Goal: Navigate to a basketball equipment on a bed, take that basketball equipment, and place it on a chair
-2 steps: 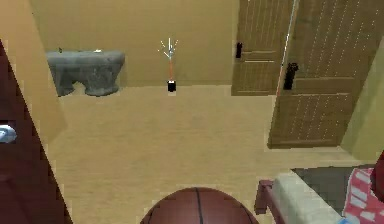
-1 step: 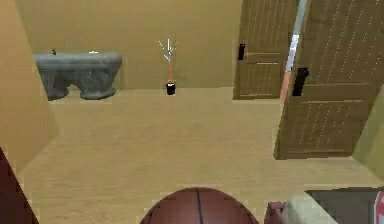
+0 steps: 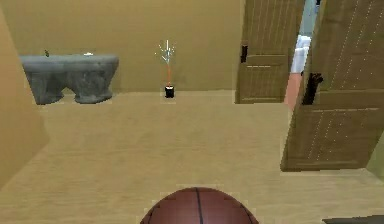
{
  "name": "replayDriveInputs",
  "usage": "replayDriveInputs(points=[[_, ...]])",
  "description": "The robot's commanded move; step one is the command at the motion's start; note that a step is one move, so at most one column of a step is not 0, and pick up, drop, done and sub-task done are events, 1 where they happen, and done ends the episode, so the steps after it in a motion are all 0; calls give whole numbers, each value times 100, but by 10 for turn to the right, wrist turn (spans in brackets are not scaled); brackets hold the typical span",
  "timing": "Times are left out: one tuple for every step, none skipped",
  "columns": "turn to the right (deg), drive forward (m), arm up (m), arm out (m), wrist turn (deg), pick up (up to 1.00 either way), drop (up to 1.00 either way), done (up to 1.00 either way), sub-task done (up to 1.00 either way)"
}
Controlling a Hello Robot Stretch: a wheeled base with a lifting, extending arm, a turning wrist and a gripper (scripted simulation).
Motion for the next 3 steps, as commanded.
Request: replayDriveInputs(points=[[0, 95, 0, 0, 0, 0, 0, 0, 0], [240, 0, 0, 0, 0, 0, 0, 0, 0], [0, 100, 0, 0, 0, 0, 0, 0, 0]])
